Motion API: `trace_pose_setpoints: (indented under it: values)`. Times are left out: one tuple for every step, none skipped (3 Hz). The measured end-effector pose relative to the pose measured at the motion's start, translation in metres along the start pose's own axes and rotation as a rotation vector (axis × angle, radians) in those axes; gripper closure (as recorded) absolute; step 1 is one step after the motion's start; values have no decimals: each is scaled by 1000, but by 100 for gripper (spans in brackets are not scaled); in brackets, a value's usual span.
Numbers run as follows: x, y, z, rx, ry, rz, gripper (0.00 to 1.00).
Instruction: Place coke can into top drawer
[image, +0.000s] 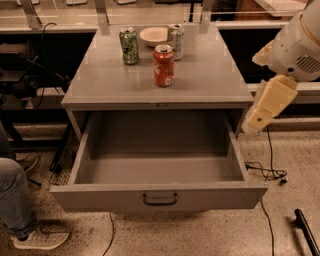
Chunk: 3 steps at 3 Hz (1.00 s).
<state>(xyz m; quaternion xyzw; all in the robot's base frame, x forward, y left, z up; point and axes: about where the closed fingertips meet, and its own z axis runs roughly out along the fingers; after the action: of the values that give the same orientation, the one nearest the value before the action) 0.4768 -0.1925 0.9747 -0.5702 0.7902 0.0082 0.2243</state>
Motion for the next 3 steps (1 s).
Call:
trace_pose_setpoints:
  values:
    - [-38,-36,31,-10,-214,105,0]
    - [-89,-80,63,25,-423,216,0]
    - [-82,-69,60,3,-390,193,0]
